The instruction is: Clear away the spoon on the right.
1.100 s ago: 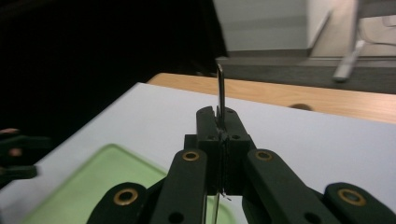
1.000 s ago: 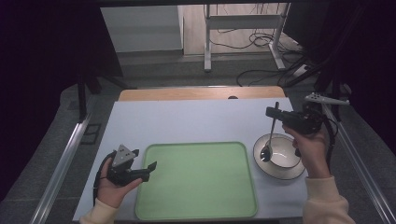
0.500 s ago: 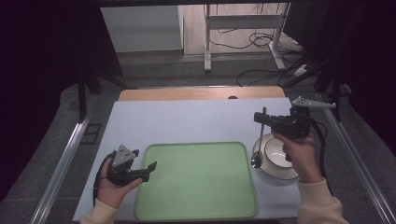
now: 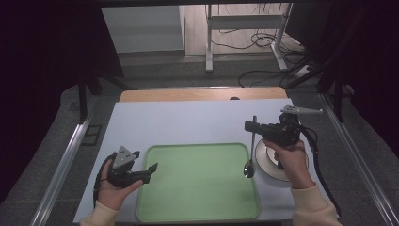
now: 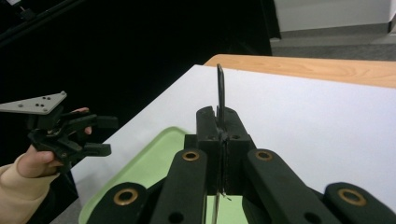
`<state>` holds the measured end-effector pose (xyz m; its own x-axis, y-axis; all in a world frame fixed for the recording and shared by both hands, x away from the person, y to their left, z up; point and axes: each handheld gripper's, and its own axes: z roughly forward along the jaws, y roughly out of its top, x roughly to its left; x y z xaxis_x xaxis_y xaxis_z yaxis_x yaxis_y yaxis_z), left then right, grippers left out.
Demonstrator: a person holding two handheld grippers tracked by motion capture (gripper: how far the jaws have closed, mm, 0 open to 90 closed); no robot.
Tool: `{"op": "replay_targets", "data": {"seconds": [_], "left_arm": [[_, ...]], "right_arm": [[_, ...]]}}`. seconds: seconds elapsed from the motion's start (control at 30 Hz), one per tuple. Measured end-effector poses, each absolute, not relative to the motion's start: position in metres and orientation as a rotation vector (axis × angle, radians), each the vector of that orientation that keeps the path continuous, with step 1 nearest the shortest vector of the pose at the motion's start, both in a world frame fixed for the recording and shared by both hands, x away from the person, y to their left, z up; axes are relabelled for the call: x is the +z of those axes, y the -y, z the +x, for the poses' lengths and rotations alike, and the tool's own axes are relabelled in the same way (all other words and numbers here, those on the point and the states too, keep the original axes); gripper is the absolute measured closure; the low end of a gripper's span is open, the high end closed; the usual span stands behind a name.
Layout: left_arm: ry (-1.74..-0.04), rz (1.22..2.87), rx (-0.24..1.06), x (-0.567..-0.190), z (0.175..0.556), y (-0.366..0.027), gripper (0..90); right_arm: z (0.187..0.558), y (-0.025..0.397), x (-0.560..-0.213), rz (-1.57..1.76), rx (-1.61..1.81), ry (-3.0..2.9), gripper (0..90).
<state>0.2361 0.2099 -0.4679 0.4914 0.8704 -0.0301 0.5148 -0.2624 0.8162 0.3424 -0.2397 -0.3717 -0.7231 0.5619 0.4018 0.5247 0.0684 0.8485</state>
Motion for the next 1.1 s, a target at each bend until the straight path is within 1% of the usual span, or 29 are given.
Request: {"op": "replay_targets", "data": {"seconds": [0.37,0.53,0.7,0.93,1.1], "left_arm": [[-1.156,1.91,0.543,-0.468,0.235,-0.211,20.8],[-1.156,1.906,0.546,-0.467,0.234,-0.212,20.8],[-1.156,1.904,0.546,-0.467,0.234,-0.213,20.8],[-1.155,1.91,0.545,-0.468,0.235,-0.212,20.9],[-1.153,1.92,0.561,-0.467,0.234,-0.211,20.9]], "right_arm": [[0.334,0.221,-0.385,1.218,1.78,-2.309,88.6],[0.327,0.207,-0.402,1.277,1.691,-2.343,88.6],[0.322,0.207,-0.414,1.322,1.649,-2.343,88.6],[0.323,0.205,-0.426,1.361,1.585,-2.357,88.5],[0.327,0.195,-0.445,1.413,1.447,-2.384,88.4]]}}
